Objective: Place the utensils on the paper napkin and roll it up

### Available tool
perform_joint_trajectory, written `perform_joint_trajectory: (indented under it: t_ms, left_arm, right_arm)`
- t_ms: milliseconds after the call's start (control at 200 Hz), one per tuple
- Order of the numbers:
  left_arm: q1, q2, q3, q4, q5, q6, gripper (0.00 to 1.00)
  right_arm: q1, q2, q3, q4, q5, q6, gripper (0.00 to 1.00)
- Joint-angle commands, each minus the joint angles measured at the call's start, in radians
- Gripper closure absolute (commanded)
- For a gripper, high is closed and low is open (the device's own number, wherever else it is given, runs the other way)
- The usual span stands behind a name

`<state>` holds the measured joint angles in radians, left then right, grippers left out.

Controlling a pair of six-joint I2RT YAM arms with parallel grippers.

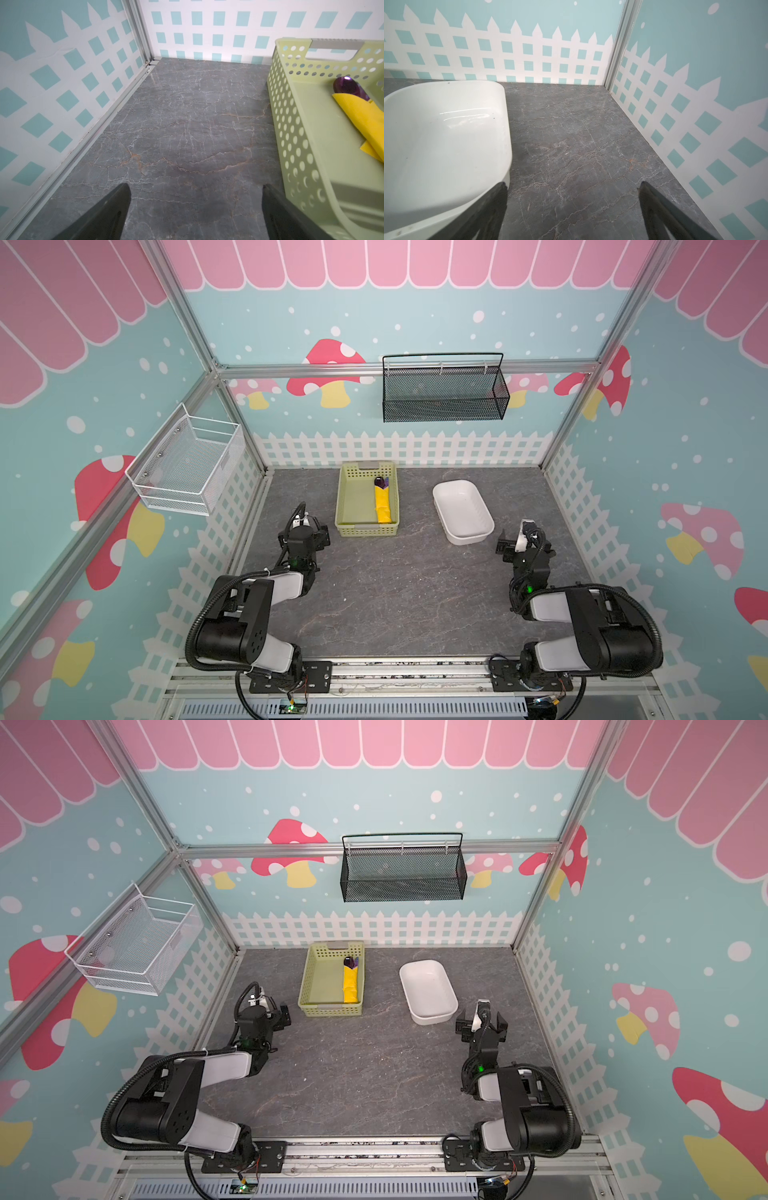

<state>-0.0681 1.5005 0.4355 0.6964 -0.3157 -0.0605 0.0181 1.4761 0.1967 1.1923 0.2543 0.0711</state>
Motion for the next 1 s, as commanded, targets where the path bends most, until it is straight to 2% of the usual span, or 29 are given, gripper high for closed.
perform_joint_trajectory:
  t_ms: [0, 35, 70, 125, 185, 245, 305, 365, 996]
  left_arm:
    - [0.027, 0.048, -0.060, 0.241, 0.122, 0.023, 0.00]
    - [0.027, 0.036, -0.052, 0.201, 0.153, 0.027, 0.00]
    - [0.028, 0.023, -0.029, 0.131, 0.181, 0.035, 0.00]
    - [0.029, 0.047, -0.050, 0.212, 0.169, 0.037, 0.00]
    - [0.025, 0.027, -0.036, 0.152, 0.167, 0.034, 0.00]
    - [0.025, 0.044, -0.047, 0.205, 0.164, 0.040, 0.00]
    - [0.026, 0.029, -0.039, 0.162, 0.167, 0.034, 0.00]
    - [0.024, 0.041, -0.046, 0.199, 0.164, 0.039, 0.00]
    - [0.028, 0.037, -0.040, 0.180, 0.174, 0.036, 0.00]
  right_arm:
    - [-0.014, 0.049, -0.011, 0.152, -0.099, -0.046, 0.00]
    - [-0.015, 0.040, 0.009, 0.096, -0.114, -0.046, 0.00]
    - [-0.017, 0.056, -0.004, 0.155, -0.120, -0.054, 0.00]
    - [-0.017, 0.046, 0.003, 0.124, -0.114, -0.050, 0.01]
    - [-0.017, 0.053, -0.004, 0.149, -0.114, -0.055, 0.01]
    - [-0.015, 0.049, -0.002, 0.137, -0.114, -0.054, 0.01]
    - [-0.015, 0.054, -0.003, 0.150, -0.115, -0.056, 0.01]
    - [-0.015, 0.051, -0.002, 0.144, -0.115, -0.055, 0.01]
    - [-0.015, 0.052, -0.002, 0.144, -0.115, -0.054, 0.01]
